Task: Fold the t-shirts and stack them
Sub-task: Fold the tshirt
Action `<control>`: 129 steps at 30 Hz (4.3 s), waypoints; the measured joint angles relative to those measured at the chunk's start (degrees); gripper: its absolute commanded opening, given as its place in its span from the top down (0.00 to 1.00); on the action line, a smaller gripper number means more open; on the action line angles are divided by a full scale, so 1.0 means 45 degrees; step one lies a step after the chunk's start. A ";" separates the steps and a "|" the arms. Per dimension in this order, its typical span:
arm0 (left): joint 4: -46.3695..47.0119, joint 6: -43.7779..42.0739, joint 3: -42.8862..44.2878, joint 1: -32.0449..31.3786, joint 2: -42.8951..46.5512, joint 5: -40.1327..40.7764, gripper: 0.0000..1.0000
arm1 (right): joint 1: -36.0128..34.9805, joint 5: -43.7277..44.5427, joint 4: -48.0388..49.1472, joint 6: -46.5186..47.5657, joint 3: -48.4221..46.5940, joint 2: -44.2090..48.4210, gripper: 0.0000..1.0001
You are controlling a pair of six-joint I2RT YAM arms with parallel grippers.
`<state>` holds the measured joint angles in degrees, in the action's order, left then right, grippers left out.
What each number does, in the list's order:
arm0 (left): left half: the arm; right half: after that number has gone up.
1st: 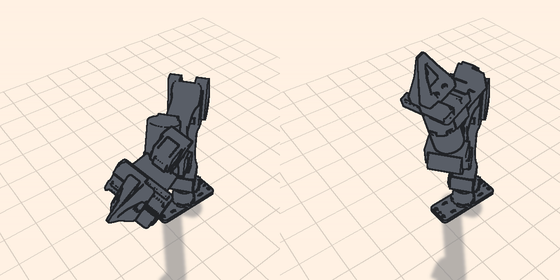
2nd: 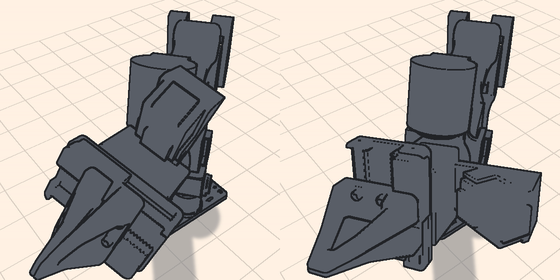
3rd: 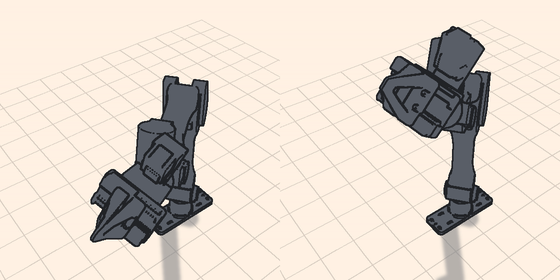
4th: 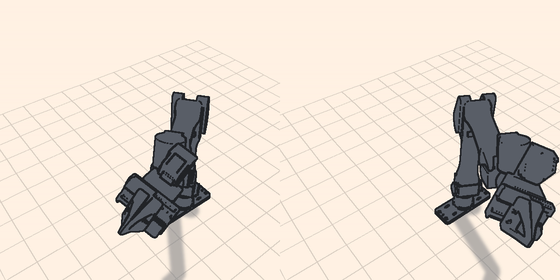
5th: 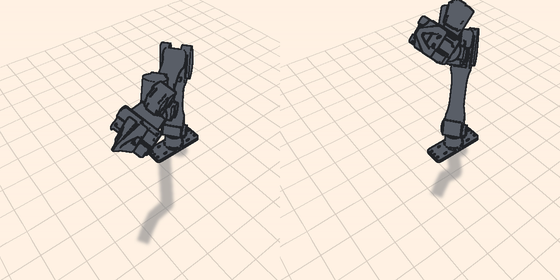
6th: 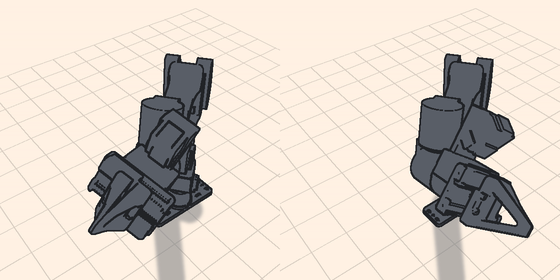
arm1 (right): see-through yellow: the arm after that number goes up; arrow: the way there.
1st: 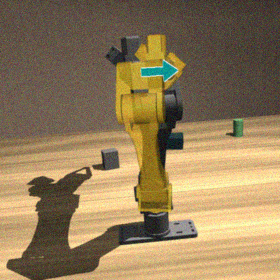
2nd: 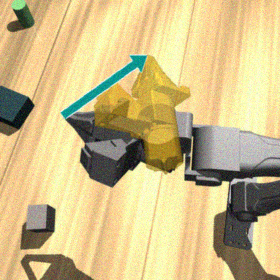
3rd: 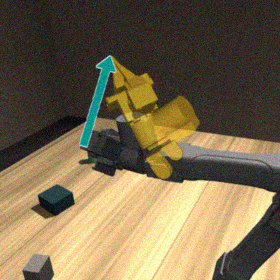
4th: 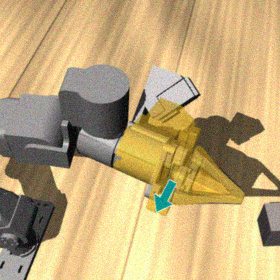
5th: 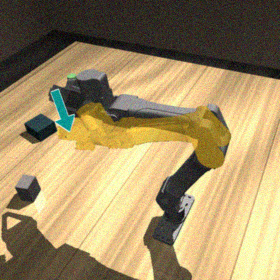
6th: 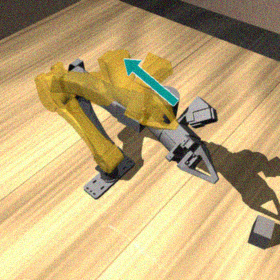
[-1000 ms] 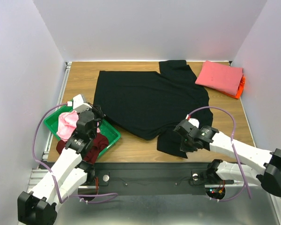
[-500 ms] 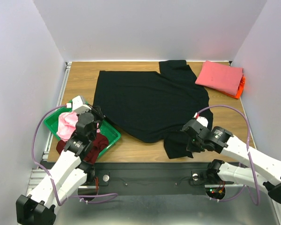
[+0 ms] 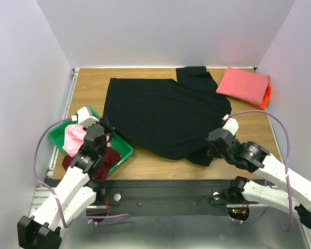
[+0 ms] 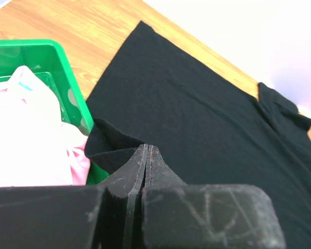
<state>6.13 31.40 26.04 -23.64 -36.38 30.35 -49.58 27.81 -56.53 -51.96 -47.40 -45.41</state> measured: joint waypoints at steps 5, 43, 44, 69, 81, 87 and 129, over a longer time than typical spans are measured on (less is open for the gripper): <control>0.0136 -0.0010 0.0175 0.0000 -0.0670 0.0277 1.00 | 0.0000 0.1010 0.1972 0.0452 0.0393 -0.0204 1.00; 0.5474 -0.0277 0.2327 0.3415 -0.9850 -0.2089 1.00 | 0.3696 0.3993 1.0773 0.6275 -0.0894 -0.7558 1.00; 0.5527 -0.0287 0.2438 0.3507 -1.0103 -0.2157 1.00 | 0.3793 0.3905 1.0841 0.6319 -0.0996 -0.7732 1.00; 0.5688 -0.0291 0.3691 0.4143 -1.1744 -0.3075 0.59 | 0.5775 0.2754 1.1351 0.6951 -0.2924 -1.0977 0.87; 0.5600 -0.0729 0.4537 0.3157 -1.0477 -0.2375 0.06 | 0.7698 0.1137 1.1521 0.7174 -0.4886 -1.2322 0.26; 0.6815 -0.1540 0.4022 -0.0437 -0.9850 -0.2195 0.05 | 0.7669 -0.0646 1.1803 0.7019 -0.3536 -1.0758 0.30; 1.2497 -0.1962 0.3186 -0.4838 -1.6300 -0.5853 0.04 | 0.7674 -0.4250 1.1808 0.5790 0.0165 -0.9860 0.82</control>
<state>62.37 22.57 40.38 -45.41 -109.73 4.01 -15.05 8.69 -3.40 -25.91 -46.65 -89.78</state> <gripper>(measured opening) 0.957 0.258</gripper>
